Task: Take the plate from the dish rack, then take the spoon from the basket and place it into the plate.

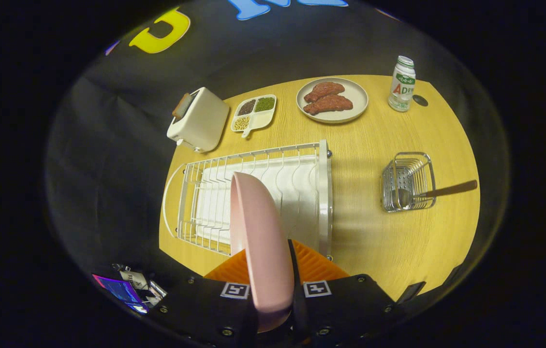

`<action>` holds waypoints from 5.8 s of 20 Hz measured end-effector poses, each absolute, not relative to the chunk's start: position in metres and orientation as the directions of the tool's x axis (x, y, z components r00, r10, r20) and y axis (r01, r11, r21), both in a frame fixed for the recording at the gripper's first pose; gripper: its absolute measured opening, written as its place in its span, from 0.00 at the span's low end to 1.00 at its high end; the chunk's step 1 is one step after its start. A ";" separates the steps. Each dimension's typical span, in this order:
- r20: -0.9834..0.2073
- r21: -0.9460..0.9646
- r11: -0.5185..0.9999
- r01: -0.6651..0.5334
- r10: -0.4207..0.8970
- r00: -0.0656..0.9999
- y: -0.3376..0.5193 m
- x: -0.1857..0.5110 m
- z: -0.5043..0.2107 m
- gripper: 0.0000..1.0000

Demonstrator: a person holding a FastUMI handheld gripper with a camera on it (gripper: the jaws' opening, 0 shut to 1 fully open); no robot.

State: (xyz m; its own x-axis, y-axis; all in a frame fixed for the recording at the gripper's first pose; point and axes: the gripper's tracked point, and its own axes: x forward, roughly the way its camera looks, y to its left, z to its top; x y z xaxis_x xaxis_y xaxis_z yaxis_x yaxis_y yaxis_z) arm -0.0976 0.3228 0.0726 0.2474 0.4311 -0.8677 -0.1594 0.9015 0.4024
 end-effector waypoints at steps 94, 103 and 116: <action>-0.556 0.499 0.830 0.250 0.085 0.827 0.092 0.028 0.054 0.03; -0.471 0.467 0.871 0.153 0.098 0.877 0.099 -0.003 0.135 0.03; -0.450 0.428 0.898 -0.106 0.313 0.836 0.238 -0.119 0.158 0.03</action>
